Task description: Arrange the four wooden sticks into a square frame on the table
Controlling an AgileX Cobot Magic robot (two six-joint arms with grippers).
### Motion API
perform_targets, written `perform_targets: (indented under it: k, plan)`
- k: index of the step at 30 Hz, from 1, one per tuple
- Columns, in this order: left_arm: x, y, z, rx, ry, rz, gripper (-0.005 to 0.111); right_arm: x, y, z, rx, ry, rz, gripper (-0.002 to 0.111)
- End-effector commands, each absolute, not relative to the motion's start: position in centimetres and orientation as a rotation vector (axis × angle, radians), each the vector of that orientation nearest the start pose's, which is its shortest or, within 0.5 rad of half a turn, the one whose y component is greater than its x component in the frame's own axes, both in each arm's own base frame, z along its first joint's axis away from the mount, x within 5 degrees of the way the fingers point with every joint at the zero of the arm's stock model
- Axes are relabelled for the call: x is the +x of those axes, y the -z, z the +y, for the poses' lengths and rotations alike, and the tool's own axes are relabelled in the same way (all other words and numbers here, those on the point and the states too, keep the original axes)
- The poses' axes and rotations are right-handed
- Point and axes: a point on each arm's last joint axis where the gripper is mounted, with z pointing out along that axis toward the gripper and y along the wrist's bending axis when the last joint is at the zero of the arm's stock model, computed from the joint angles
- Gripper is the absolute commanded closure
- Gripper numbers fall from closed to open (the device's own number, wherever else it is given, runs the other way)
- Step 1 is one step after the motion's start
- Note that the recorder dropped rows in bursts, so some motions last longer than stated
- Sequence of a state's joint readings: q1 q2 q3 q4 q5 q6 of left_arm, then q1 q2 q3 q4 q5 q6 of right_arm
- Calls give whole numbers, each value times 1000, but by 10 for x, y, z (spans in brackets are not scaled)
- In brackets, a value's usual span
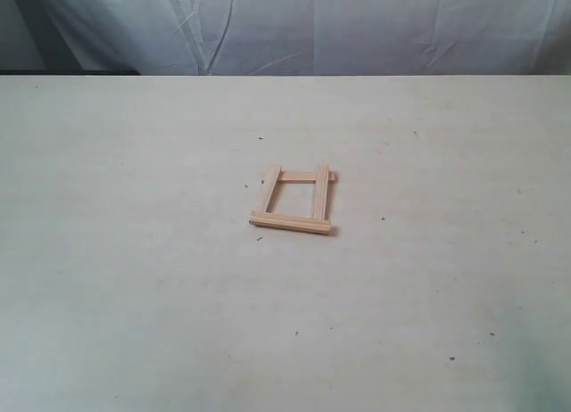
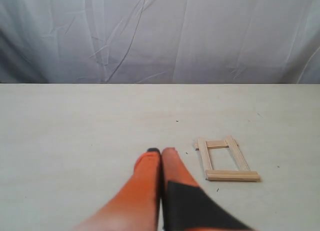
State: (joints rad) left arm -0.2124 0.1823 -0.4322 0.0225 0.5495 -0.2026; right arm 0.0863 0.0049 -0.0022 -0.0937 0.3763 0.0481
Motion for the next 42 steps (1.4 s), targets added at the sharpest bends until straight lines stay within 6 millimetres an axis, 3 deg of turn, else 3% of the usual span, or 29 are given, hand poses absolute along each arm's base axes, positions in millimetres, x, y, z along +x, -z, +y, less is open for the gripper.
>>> perform_targets:
  k: [1, 4, 7, 13, 16, 30, 36, 42]
  plan:
    - [46, -294, -8, 33, 245, 1775, 107, 53, -181, 1, -92, 6, 1841, 108]
    - [41, -286, -2, 32, 152, 1682, 107, 53, -181, 1, -92, 6, 1841, 108]
    - [41, -261, 0, 12, 85, 1540, 107, 53, -181, 1, -92, 6, 1841, 108]
    - [56, -199, 1, 39, -21, 1646, 107, 53, -181, 1, -93, 6, 1839, 108]
    - [55, -191, 2, 20, -24, 1730, 107, 53, -181, 1, -93, 6, 1839, 108]
    - [56, -192, 2, 28, -32, 1719, 107, 53, -181, 1, -93, 6, 1839, 108]
    - [56, -193, -1, -33, 76, 1711, 107, 53, -181, 1, -93, 6, 1839, 108]
    - [55, -192, -5, 74, 53, 1711, 107, 53, -181, 1, -93, 6, 1839, 108]
